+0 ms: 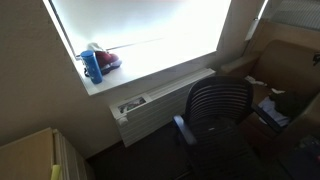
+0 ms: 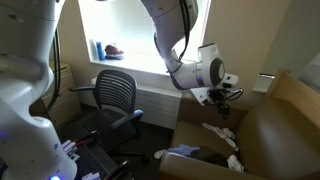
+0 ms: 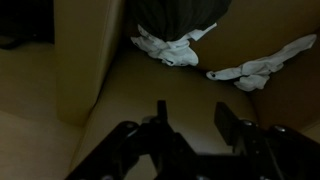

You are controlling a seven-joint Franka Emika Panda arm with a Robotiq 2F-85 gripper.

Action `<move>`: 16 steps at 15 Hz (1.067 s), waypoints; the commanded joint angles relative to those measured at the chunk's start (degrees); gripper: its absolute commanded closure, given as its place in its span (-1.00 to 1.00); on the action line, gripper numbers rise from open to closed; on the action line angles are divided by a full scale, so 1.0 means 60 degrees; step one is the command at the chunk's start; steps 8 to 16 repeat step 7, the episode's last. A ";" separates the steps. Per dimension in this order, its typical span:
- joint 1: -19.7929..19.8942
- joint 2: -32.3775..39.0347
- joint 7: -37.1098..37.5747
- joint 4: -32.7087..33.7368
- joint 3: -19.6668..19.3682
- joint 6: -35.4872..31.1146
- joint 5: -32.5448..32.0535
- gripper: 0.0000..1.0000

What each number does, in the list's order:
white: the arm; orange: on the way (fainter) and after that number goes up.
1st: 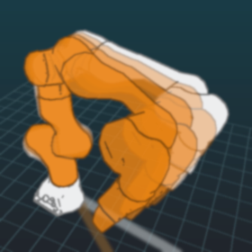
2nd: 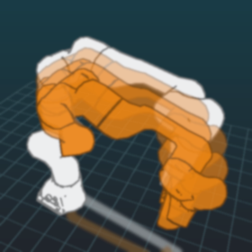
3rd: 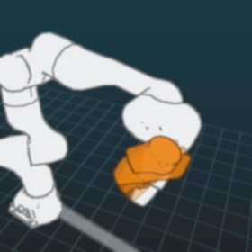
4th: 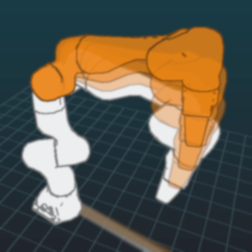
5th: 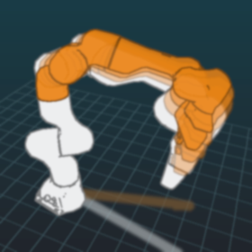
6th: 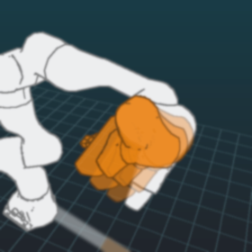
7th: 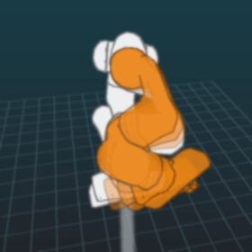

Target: Remove the dark grey clothing from the sofa and place it on the backrest of the black chair, return the clothing to the sofa

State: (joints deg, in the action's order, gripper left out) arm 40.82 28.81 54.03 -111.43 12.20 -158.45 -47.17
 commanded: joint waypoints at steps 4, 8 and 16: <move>-0.1662 -0.0179 -0.0780 -0.0122 -0.1735 -0.0460 0.1324 -0.14; -0.1658 -0.0177 -0.0780 -0.0121 -0.1752 -0.0470 0.1323 -0.14; -0.1658 -0.0177 -0.0780 -0.0121 -0.1752 -0.0470 0.1323 -0.14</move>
